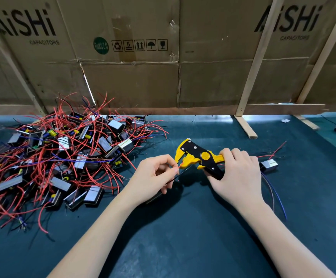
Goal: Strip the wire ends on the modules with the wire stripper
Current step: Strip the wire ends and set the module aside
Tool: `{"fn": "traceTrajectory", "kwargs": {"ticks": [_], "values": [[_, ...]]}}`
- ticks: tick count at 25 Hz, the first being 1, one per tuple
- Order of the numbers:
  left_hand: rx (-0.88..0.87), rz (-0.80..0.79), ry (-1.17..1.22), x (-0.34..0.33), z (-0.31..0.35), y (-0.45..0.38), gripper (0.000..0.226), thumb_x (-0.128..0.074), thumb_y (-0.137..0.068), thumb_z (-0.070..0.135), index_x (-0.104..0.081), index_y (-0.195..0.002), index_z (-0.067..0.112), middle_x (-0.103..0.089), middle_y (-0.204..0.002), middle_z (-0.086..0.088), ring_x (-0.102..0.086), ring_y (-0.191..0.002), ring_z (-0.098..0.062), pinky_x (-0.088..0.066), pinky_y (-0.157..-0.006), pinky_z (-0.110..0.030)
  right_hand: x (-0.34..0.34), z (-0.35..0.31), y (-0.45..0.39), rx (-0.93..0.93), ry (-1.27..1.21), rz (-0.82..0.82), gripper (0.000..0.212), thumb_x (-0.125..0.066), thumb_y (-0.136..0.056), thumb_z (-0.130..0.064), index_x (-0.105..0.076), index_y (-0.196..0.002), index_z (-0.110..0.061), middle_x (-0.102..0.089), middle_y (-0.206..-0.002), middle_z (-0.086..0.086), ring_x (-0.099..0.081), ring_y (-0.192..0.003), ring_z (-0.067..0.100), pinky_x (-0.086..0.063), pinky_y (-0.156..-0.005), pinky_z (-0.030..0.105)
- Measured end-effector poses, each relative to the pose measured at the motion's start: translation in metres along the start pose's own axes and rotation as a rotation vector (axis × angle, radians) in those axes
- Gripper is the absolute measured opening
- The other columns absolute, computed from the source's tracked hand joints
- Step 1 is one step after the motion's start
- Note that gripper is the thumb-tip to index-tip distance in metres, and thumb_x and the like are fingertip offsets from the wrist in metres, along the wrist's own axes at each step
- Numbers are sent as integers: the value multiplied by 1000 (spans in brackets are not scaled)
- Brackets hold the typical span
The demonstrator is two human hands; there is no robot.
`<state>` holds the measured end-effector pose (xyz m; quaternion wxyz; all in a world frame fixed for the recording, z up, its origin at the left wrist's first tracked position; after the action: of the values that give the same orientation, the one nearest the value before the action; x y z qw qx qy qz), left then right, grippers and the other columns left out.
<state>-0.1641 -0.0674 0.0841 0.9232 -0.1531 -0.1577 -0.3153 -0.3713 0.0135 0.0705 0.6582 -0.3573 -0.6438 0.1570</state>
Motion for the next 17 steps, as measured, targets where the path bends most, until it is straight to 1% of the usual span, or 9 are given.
{"fn": "traceTrajectory", "kwargs": {"ticks": [2, 9, 14, 17], "values": [[-2, 18, -6, 0, -2, -1, 19, -57, -95, 10, -60, -77, 16, -60, -56, -2, -53, -47, -23, -49, -51, -30, 0, 0, 0, -1, -1, 12, 50, -78, -66, -50, -57, -84, -9, -53, -74, 5, -51, -71, 32, -36, -68, 39], [8, 34, 1, 1, -5, -3, 23, -58, -95, 11, -61, -74, 21, -64, -57, -6, -55, -42, -19, -47, -48, -25, 2, 1, 0, 17, -5, 9, 51, -77, -66, -54, -56, -80, -10, -54, -70, 3, -52, -66, 31, -34, -65, 37], [25, 26, 21, 0, -4, -3, 18, -59, -94, 9, -62, -77, 12, -62, -56, -5, -53, -43, -19, -47, -48, -25, 5, 1, -1, 33, -21, 6, 51, -78, -66, -55, -56, -74, -10, -53, -64, 2, -53, -60, 31, -26, -63, 33], [23, 18, 10, 1, -3, -2, 18, -58, -95, 7, -61, -77, 10, -61, -55, -4, -53, -43, -17, -47, -47, -24, 6, 1, -1, 42, -28, 3, 49, -79, -66, -54, -56, -72, -11, -53, -62, 1, -54, -59, 30, -26, -62, 33]]}}
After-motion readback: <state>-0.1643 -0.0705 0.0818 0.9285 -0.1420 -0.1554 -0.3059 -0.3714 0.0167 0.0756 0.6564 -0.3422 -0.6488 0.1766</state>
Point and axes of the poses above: each hand's wrist, its own y-axis away from the middle knuckle, its own x-axis out of the back of the hand, z = x × y, the point moved 2 cm from there along -y, towards the middle knuckle
